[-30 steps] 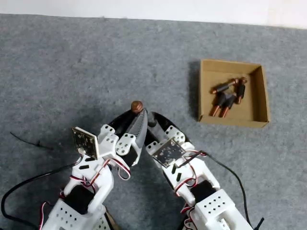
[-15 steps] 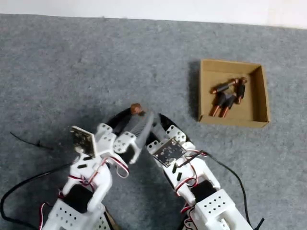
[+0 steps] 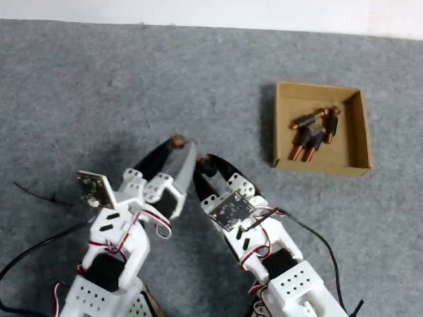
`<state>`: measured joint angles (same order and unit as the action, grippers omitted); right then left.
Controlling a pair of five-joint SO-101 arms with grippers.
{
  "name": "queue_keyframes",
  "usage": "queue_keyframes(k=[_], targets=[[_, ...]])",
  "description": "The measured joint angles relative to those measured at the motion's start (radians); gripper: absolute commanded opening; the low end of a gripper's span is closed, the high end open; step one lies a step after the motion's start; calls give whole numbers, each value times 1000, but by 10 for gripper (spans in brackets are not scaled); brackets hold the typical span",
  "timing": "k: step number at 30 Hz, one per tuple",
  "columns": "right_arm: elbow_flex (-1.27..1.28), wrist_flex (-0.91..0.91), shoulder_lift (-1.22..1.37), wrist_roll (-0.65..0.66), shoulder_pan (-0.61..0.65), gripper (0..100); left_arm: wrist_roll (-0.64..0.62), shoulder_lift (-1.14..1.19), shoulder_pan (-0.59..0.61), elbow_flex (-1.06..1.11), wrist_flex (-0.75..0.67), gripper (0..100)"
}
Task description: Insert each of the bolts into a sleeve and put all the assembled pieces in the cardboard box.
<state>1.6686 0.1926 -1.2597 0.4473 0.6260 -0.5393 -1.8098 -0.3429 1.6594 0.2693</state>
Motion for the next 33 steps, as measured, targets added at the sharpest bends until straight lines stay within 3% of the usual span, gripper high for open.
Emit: queue_keyframes(k=[5,12,18,24,28,32,33], targets=[[0,0,0,-2,-2,5,49,0,-120,11,0,161],[0,0,0,-2,-12,5,121,0,-130,11,0,161],[0,0,0,-2,-12,5,104,0,21,5,0,161],[0,0,0,-2,-87,5,-83,-2,238,-6,0,161],[0,0,0,-2,-144,5,-115,-2,255,-6,0,146],[0,0,0,-6,-247,5,-118,-2,258,-6,0,0],[0,0,0,-32,-287,5,-109,-2,258,-6,0,13]])
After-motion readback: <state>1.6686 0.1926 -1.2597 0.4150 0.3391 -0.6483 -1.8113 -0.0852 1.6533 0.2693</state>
